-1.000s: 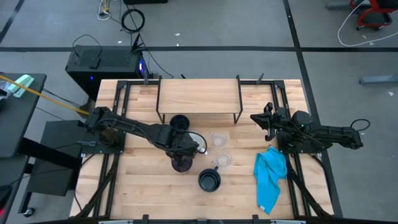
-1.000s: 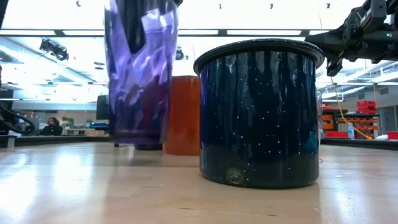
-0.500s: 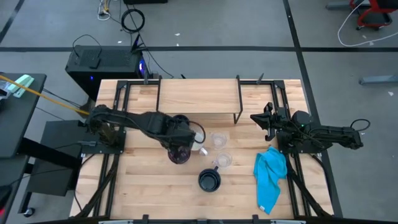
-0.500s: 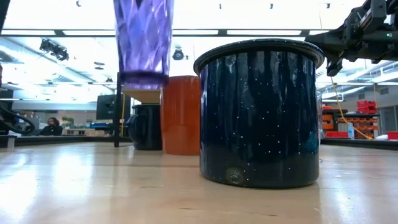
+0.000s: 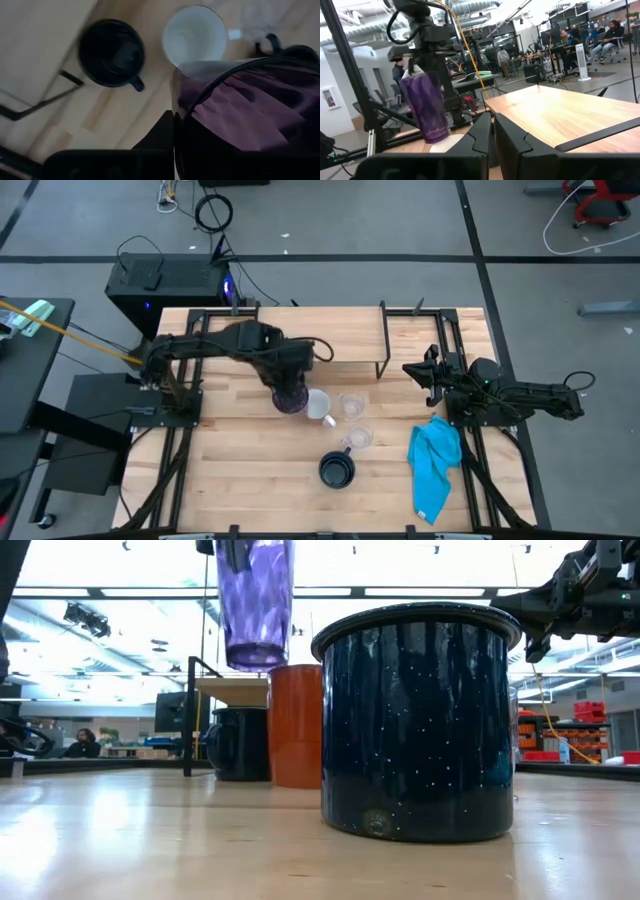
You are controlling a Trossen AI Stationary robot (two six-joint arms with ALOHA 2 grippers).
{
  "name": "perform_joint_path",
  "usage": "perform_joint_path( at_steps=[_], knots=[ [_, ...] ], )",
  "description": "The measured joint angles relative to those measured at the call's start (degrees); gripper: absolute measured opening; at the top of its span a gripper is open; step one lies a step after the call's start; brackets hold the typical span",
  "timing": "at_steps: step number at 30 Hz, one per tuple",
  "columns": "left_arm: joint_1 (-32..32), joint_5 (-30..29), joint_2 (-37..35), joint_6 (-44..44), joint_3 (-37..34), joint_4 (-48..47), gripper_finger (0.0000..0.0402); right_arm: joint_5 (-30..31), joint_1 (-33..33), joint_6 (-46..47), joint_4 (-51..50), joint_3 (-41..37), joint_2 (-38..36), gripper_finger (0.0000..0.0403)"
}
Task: Stack small to large cups/mugs on shelf
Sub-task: Put the purple cup on the shelf
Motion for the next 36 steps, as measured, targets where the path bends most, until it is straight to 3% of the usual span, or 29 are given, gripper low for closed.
perform_joint_path(
  at_steps=[4, 7, 25, 29, 34, 36],
  knots=[
    [2.41, 6.49, -0.91, 3.59, 0.07, -0.01, 0.0012, -0.01, 0.02, 0.00, -0.02, 0.00, 0.00, 0.0029],
    [4.45, 7.07, -2.19, 6.03, 0.07, -0.06, 0.0012, -0.02, 0.01, 0.39, -0.44, 0.00, 0.00, 0.0029],
    [18.90, -3.29, -13.53, 10.79, 0.24, -0.14, 0.0012, -0.02, 0.02, 1.44, -1.25, 0.01, 0.52, 0.0029],
    [21.62, -2.60, -12.85, 12.25, 5.54, -0.13, 0.0012, 0.01, 0.01, 1.44, -1.27, 0.00, 0.52, 0.0029],
    [23.00, -2.53, -9.55, 14.68, 18.81, 0.21, 0.0012, 0.01, -0.02, 1.10, -1.27, 0.00, 0.52, 0.0029],
    [23.30, -1.92, -10.51, 14.18, 17.45, 1.42, 0.0012, 0.03, -0.02, 0.56, -1.25, 0.00, 0.54, 0.0029]
  ],
)
